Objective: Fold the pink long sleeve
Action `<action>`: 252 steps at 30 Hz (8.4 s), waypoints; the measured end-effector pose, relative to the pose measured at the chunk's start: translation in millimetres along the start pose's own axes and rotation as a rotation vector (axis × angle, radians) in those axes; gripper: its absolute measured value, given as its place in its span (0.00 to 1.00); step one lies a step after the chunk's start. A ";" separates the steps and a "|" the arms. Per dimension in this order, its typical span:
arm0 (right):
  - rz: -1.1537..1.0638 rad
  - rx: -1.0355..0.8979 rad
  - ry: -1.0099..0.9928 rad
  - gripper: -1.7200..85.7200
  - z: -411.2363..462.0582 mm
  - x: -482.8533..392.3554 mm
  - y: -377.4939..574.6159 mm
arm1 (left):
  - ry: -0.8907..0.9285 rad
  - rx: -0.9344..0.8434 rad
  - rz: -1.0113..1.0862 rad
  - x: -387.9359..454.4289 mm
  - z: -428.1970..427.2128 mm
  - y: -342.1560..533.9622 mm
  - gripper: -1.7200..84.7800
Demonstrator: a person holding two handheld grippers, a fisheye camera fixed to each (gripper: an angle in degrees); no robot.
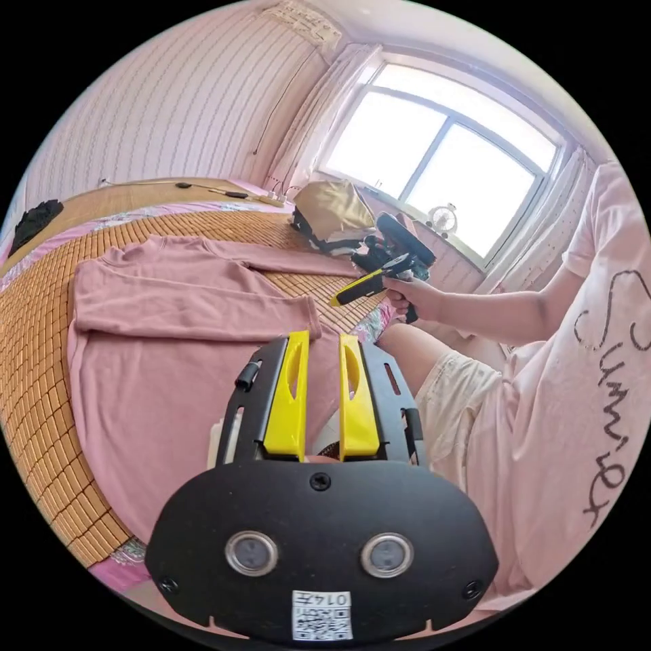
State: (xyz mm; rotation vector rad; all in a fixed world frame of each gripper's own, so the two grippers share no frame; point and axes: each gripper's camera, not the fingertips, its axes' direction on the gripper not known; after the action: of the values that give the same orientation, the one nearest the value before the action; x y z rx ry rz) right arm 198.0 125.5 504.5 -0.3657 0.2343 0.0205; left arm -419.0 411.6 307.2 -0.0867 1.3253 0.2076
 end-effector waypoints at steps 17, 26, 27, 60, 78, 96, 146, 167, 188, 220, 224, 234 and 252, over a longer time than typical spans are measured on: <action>-0.023 0.009 -0.084 0.05 -12.4 73.1 -20.6 | -0.723 -0.362 -0.140 -248.1 112.5 -98.7 0.12; 0.231 0.008 -0.502 0.04 -22.3 141.6 -10.2 | -0.344 -0.095 -0.620 -369.9 106.5 -65.6 0.06; 0.252 -0.040 -0.461 0.04 -3.5 149.6 -9.2 | -0.221 -0.010 -0.714 -389.4 106.0 -48.1 0.06; -0.071 0.022 -0.106 0.02 19.8 131.7 55.3 | -0.282 -0.629 0.151 -84.7 467.8 -57.5 0.10; -0.171 0.086 -0.179 0.02 19.5 154.1 93.5 | -0.275 -0.578 0.134 -69.1 542.5 -61.7 0.11; -0.025 0.246 -0.252 0.02 -12.1 213.4 139.2 | -0.209 -0.713 0.020 -95.0 618.8 -40.7 0.01; 0.589 0.543 -0.004 0.04 -71.3 511.9 217.9 | -0.228 -0.567 0.291 -41.3 936.7 -314.4 0.14; 0.297 0.816 -0.060 0.03 -131.2 434.2 179.1 | -0.231 -0.343 0.268 -64.7 710.8 -337.1 0.03; -0.645 -0.001 -0.376 0.02 1.2 27.0 46.7 | -0.500 0.047 -0.576 -230.3 115.9 14.0 0.08; -0.034 0.084 -0.228 0.05 20.1 180.1 -339.6 | -0.222 -0.047 -0.736 -584.5 61.0 -220.1 0.07; -0.027 0.227 -0.349 0.04 -21.6 195.1 -333.0 | -0.245 0.021 -0.651 -561.7 21.0 -235.8 0.06; -0.164 0.460 -0.258 0.04 -142.9 154.1 -302.8 | -0.243 0.280 -0.534 -462.9 -68.8 -256.1 0.06; -0.076 0.045 -0.344 0.05 -28.2 108.9 -42.3 | -0.380 -0.248 -0.419 -259.0 -35.9 -16.8 0.02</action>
State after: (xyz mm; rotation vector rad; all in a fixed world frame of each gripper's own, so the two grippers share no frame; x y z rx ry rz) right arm 300.3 73.5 468.7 -0.3202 -0.1194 0.0035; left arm -508.8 362.5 548.3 -0.5058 0.8740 0.0264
